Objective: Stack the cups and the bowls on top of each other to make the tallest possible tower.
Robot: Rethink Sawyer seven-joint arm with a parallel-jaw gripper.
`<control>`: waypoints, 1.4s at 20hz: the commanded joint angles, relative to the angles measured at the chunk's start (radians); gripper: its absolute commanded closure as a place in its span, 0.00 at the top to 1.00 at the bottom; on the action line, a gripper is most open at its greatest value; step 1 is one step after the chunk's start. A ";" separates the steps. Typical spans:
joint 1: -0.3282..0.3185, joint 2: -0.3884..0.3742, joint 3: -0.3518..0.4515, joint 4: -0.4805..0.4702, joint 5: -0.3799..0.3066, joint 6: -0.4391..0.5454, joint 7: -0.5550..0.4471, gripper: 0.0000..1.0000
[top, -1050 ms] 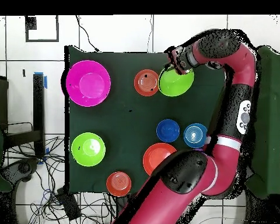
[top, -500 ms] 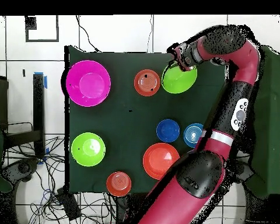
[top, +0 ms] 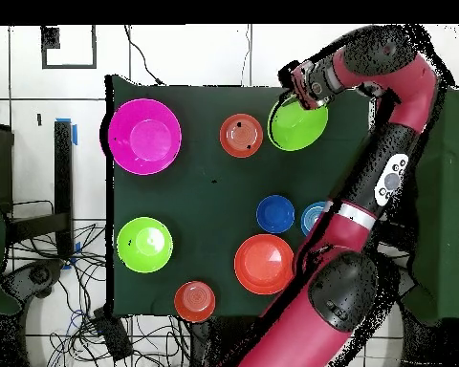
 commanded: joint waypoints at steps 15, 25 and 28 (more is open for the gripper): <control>-0.025 -0.060 0.674 -0.167 -0.650 0.209 -0.034 0.00; -0.011 -0.053 0.952 -0.236 -0.906 0.202 0.019 0.00; -0.011 -0.045 1.044 -0.259 -0.992 0.187 0.039 0.00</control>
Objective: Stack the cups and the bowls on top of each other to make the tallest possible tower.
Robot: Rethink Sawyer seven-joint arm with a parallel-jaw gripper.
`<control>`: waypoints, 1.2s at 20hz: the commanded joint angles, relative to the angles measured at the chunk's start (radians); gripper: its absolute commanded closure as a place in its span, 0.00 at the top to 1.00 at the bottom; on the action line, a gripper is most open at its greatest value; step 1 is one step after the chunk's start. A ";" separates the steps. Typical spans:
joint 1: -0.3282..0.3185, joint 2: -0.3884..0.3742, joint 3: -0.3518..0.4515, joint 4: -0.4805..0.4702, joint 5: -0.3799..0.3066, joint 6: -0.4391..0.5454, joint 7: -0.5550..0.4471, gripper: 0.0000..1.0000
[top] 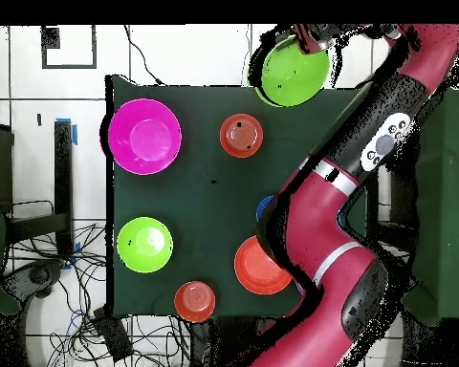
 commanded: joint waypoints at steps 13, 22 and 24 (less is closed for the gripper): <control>0.025 0.031 0.448 -0.233 -0.503 -0.012 0.079 0.00; 0.036 0.054 0.553 -0.249 -0.612 -0.066 0.111 0.00; 0.037 0.060 0.571 -0.253 -0.624 -0.081 0.120 0.00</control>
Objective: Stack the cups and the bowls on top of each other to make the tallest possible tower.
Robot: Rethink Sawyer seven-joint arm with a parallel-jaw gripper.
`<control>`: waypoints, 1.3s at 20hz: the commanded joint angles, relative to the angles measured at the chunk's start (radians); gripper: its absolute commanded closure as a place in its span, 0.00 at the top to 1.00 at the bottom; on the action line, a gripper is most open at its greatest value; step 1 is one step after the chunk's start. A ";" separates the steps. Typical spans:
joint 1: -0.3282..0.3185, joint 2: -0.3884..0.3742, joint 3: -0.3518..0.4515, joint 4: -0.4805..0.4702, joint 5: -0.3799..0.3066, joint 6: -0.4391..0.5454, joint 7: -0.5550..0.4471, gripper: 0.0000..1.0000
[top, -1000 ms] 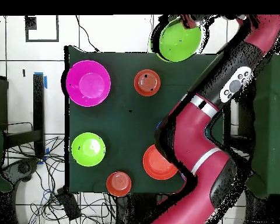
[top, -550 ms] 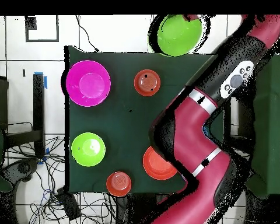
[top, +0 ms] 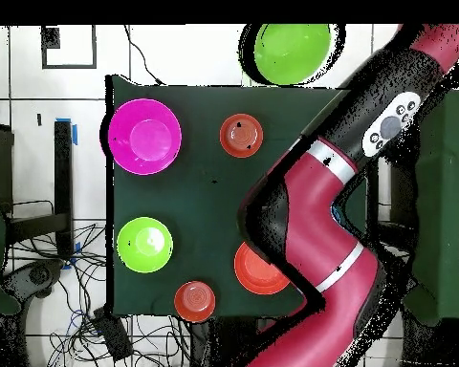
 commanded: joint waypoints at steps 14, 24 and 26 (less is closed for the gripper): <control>0.051 0.082 0.091 -0.192 -0.201 -0.185 0.145 0.00; 0.066 0.115 0.137 -0.204 -0.228 -0.274 0.199 0.00; 0.070 0.122 0.143 -0.204 -0.238 -0.287 0.204 0.00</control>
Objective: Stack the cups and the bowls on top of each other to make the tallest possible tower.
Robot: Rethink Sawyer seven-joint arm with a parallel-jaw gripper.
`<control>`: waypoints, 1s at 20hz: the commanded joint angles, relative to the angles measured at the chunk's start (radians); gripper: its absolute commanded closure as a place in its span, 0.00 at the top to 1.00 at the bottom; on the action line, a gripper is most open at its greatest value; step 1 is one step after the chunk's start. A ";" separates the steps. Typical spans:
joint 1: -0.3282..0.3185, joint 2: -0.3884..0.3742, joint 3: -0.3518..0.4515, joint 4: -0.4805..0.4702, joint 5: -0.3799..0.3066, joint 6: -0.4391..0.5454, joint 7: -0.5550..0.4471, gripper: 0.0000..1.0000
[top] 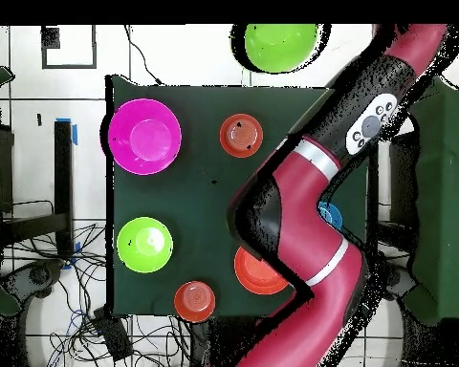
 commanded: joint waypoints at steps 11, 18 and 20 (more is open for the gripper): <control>0.062 0.040 0.009 -0.197 -0.146 -0.122 0.238 0.00; 0.061 0.037 0.009 -0.196 -0.152 -0.122 0.246 0.00; 0.061 0.036 0.009 -0.196 -0.154 -0.123 0.244 0.00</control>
